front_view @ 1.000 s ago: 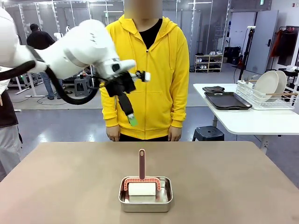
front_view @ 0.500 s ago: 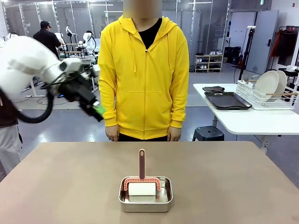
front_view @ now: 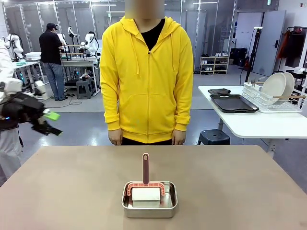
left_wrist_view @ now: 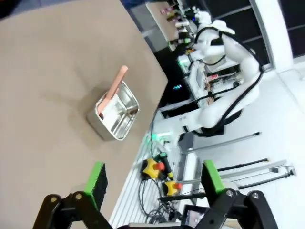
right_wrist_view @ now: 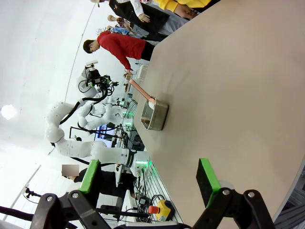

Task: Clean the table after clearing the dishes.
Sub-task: Place the Lint Roller back on top of the Airtight Container.

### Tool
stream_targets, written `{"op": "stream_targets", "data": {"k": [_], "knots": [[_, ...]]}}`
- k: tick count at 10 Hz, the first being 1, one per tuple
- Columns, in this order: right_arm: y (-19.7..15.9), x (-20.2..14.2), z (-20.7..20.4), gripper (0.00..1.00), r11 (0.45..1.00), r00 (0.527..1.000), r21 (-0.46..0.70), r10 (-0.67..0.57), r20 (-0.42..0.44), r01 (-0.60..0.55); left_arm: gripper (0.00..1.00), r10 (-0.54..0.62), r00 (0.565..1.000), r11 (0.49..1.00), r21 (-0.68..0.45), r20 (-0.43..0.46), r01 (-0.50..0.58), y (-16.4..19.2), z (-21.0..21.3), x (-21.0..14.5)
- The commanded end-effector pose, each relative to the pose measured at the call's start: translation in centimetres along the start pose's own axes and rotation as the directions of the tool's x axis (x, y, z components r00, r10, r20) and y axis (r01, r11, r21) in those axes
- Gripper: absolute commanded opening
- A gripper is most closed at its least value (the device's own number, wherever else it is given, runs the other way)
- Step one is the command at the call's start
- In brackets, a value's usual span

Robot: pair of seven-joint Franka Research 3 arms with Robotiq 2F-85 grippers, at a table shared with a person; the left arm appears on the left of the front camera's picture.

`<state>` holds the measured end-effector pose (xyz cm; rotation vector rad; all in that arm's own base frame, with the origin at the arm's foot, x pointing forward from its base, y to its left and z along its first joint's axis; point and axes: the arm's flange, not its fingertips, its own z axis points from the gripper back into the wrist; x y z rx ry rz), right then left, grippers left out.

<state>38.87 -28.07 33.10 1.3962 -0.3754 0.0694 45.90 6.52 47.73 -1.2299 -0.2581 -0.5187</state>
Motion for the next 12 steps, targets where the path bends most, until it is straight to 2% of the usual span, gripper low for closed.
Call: {"op": "stream_targets", "data": {"k": [1, 3, 4, 5, 6, 8, 10, 11, 12], "knots": [[0.3, -0.1, -0.1, 1.00, 1.000, 1.000, 0.003, 0.010, 0.002, -0.010, 1.00, 0.029, 0.999, 0.996, -0.083, 0.028, -0.027, 2.5, 3.7, -0.7], [0.3, -0.1, -0.1, 1.00, 1.000, 1.000, 0.003, 0.010, 0.002, -0.010, 1.00, 0.104, 0.992, 0.991, -0.089, 0.068, -0.098, 4.5, 7.7, -2.9], [0.3, -0.1, -0.1, 1.00, 1.000, 1.000, 0.003, 0.010, 0.002, -0.010, 1.00, 0.099, 0.988, 0.992, -0.094, 0.117, -0.088, 6.1, 10.1, -4.7], [0.3, -0.1, -0.1, 1.00, 1.000, 1.000, 0.003, 0.010, 0.002, -0.010, 1.00, 0.182, 0.973, 0.981, -0.088, 0.143, -0.170, 7.4, 11.9, -6.8], [0.3, -0.1, -0.1, 1.00, 1.000, 1.000, 0.003, 0.010, 0.002, -0.010, 1.00, 0.218, 0.959, 0.976, -0.067, 0.183, -0.209, 8.5, 13.4, -8.7], [0.3, -0.1, -0.1, 1.00, 1.000, 1.000, 0.003, 0.010, 0.002, -0.010, 1.00, 0.284, 0.941, 0.959, -0.041, 0.184, -0.282, 9.7, 14.6, -11.2], [0.3, -0.1, -0.1, 1.00, 1.000, 1.000, 0.003, 0.010, 0.002, -0.010, 1.00, 0.290, 0.944, 0.953, 0.038, 0.157, -0.299, 10.8, 13.3, -10.1], [0.3, -0.1, -0.1, 1.00, 1.000, 1.000, 0.003, 0.010, 0.002, -0.010, 1.00, 0.283, 0.944, 0.954, 0.050, 0.171, -0.295, 10.8, 13.2, -9.9], [0.3, -0.1, -0.1, 1.00, 1.000, 1.000, 0.003, 0.010, 0.002, -0.010, 1.00, 0.297, 0.929, 0.947, 0.055, 0.222, -0.316, 10.8, 13.5, -9.8]]}}
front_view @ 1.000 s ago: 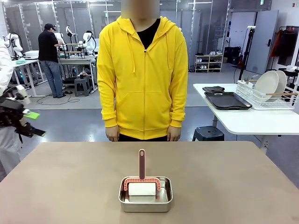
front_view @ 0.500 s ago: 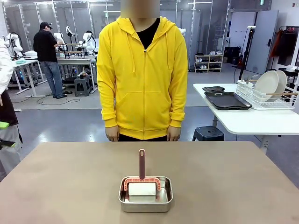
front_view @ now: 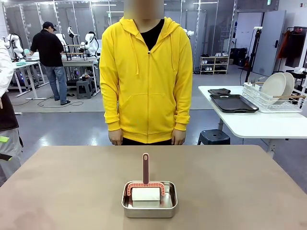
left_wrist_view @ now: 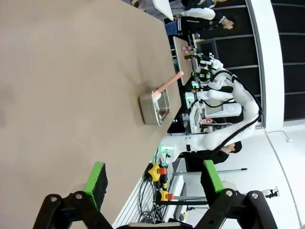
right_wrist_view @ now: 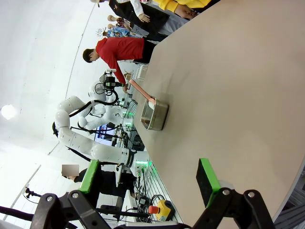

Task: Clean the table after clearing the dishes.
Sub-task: Place the Lint Roller back on top of the Airtight Container.

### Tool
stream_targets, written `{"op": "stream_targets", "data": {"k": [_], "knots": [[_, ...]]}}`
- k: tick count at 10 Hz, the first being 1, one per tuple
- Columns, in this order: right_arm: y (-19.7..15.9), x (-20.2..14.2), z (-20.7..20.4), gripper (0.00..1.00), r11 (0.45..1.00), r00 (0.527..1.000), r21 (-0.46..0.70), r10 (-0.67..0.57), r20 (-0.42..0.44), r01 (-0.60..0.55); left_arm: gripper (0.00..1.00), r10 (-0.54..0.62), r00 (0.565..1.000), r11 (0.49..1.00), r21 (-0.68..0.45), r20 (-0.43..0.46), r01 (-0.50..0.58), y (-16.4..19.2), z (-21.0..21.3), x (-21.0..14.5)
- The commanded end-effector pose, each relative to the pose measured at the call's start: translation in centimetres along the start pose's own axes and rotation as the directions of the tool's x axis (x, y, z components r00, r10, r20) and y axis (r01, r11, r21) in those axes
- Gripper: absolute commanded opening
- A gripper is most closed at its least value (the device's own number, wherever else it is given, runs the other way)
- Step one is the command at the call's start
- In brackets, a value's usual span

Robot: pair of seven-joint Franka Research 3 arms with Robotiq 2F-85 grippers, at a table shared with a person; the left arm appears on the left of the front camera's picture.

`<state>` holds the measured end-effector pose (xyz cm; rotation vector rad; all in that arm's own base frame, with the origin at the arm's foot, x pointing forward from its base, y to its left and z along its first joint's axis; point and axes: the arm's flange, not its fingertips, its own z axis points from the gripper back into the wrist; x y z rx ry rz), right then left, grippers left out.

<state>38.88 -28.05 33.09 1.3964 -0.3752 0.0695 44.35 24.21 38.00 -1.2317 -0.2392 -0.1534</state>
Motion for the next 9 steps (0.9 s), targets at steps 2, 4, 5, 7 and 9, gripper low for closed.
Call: {"op": "stream_targets", "data": {"k": [2, 4, 5, 7, 9], "knots": [[0.33, -0.15, -0.09, 1.00, 1.000, 1.000, 0.002, 0.010, 0.003, -0.010, 1.00, -0.003, 1.000, 1.000, -0.020, -0.004, 0.003, -0.02, 0.48, -0.64], [0.33, -0.15, -0.09, 1.00, 1.000, 1.000, 0.002, 0.010, 0.003, -0.010, 1.00, -0.003, 1.000, 1.000, -0.020, -0.004, 0.003, -0.02, 0.48, -0.64], [0.33, -0.15, -0.09, 1.00, 1.000, 1.000, 0.002, 0.010, 0.003, -0.010, 1.00, -0.003, 1.000, 1.000, -0.020, -0.004, 0.003, -0.02, 0.48, -0.64], [0.33, -0.15, -0.09, 1.00, 1.000, 1.000, 0.002, 0.010, 0.003, -0.010, 1.00, -0.003, 1.000, 1.000, -0.020, -0.004, 0.003, -0.02, 0.48, -0.64], [0.33, -0.15, -0.09, 1.00, 1.000, 1.000, 0.002, 0.010, 0.003, -0.010, 1.00, -0.003, 1.000, 1.000, -0.020, -0.004, 0.003, -0.02, 0.48, -0.64]]}}
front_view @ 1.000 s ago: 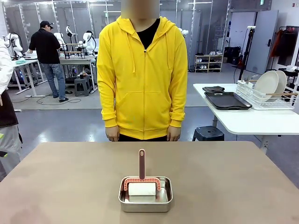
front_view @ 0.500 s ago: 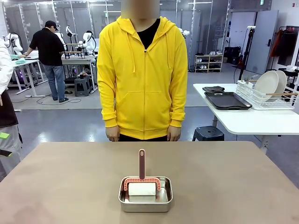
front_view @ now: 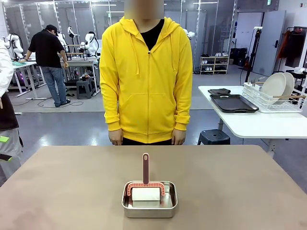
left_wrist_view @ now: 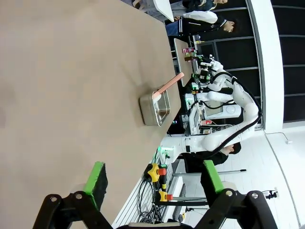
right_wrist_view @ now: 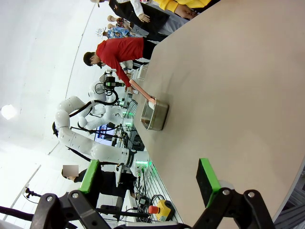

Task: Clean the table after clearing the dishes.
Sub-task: Place the Lint Roller back on top of the Airtight Container.

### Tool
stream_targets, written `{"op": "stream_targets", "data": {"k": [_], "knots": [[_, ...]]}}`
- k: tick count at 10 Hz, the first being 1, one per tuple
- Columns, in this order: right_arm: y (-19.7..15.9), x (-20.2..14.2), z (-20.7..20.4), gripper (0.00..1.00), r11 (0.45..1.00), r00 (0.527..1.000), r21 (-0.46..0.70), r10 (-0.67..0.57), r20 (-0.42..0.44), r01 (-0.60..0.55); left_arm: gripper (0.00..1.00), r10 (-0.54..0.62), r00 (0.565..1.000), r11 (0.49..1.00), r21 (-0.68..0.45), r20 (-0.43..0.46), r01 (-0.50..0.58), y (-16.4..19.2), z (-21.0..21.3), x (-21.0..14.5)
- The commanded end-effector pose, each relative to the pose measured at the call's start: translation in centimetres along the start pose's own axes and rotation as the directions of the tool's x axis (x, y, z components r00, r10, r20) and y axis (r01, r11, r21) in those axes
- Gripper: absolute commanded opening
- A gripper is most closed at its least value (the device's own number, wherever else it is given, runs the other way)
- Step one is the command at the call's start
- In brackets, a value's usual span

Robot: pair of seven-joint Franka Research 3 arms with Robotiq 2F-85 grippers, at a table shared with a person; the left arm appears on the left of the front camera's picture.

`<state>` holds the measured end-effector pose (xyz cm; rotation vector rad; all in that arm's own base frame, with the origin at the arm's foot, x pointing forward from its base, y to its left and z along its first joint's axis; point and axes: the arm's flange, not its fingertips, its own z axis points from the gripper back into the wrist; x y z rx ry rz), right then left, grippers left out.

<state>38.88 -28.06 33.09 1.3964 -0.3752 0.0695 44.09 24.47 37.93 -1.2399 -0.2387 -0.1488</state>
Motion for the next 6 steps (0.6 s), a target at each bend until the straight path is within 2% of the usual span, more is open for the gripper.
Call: {"op": "stream_targets", "data": {"k": [1, 6], "knots": [[0.33, -0.15, -0.09, 1.00, 1.000, 1.000, 0.002, 0.010, 0.003, -0.010, 1.00, -0.007, 1.000, 1.000, -0.012, -0.007, 0.007, -0.10, 0.23, -0.37], [0.33, -0.15, -0.09, 1.00, 1.000, 1.000, 0.002, 0.010, 0.003, -0.010, 1.00, -0.007, 1.000, 1.000, -0.012, -0.007, 0.007, -0.10, 0.23, -0.37]]}}
